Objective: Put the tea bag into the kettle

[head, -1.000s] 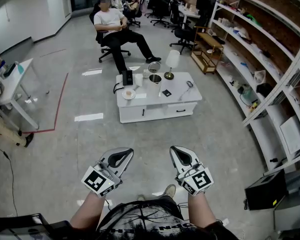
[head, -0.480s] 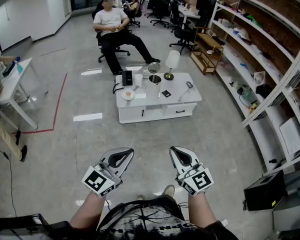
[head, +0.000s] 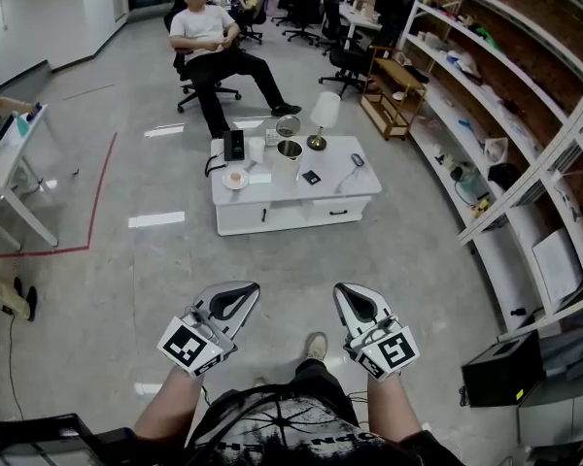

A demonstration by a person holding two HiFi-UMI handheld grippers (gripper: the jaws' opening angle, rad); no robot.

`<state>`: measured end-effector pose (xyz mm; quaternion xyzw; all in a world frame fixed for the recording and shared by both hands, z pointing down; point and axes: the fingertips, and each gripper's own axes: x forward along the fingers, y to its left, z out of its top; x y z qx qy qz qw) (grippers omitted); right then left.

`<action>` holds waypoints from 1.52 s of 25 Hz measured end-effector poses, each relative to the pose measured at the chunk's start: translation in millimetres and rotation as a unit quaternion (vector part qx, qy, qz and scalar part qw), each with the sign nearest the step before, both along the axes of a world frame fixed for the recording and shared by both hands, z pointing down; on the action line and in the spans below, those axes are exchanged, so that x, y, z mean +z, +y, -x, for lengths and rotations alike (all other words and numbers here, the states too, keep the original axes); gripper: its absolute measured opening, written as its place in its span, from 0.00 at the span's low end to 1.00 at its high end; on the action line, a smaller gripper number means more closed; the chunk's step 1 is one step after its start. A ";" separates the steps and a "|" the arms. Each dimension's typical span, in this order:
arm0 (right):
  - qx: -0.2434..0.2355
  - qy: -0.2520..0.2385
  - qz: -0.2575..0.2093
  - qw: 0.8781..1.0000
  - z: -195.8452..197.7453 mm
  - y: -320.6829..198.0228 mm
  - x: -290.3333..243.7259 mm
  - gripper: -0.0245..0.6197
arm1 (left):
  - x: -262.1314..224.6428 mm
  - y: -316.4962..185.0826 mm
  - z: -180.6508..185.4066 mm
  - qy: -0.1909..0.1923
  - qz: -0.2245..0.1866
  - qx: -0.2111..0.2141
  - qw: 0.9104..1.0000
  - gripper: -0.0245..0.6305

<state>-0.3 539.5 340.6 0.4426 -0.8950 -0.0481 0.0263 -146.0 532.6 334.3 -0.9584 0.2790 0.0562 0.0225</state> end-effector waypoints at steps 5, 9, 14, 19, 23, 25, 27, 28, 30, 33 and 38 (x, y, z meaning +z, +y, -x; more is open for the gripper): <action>-0.004 -0.003 0.007 1.000 -23.0 -36.7 8.6 0.05 | 6.9 -35.2 -24.3 -0.003 0.005 0.000 1.000 0.05; -0.017 -0.004 0.011 1.000 -46.4 -76.1 17.1 0.05 | 12.4 -67.6 -52.9 -0.008 0.014 -0.006 1.000 0.05; -0.057 0.005 0.013 0.998 -69.6 -128.2 20.3 0.05 | 6.1 -116.7 -85.0 -0.006 0.021 -0.029 0.999 0.05; -0.091 0.014 0.004 0.996 -107.2 -176.2 11.7 0.05 | -3.8 -160.6 -127.2 -0.012 0.017 -0.047 0.999 0.05; -0.108 0.004 -0.005 0.994 -136.9 -207.0 5.0 0.05 | -11.0 -192.3 -161.3 -0.019 0.010 -0.060 0.998 0.05; -0.112 0.006 -0.004 0.994 -154.0 -220.5 7.6 0.05 | -12.5 -207.6 -177.5 -0.019 0.008 -0.066 0.998 0.05; -0.115 0.007 -0.005 0.993 -170.5 -233.4 9.5 0.05 | -11.4 -222.9 -191.2 -0.020 0.003 -0.072 0.997 0.05; -0.115 0.006 -0.007 0.993 -178.3 -239.1 9.4 0.05 | -10.7 -229.3 -197.9 -0.021 0.003 -0.074 0.997 0.05; -0.116 0.002 -0.010 0.993 -192.6 -249.4 7.7 0.05 | -10.6 -239.7 -210.9 -0.021 0.003 -0.078 0.997 0.05; -0.116 -0.002 -0.012 0.993 -208.4 -263.8 7.4 0.05 | -8.9 -254.0 -225.0 -0.024 0.004 -0.081 0.996 0.05; -0.112 -0.010 -0.008 0.994 -222.7 -284.3 11.0 0.05 | -4.9 -275.5 -242.1 -0.029 0.008 -0.074 0.997 0.05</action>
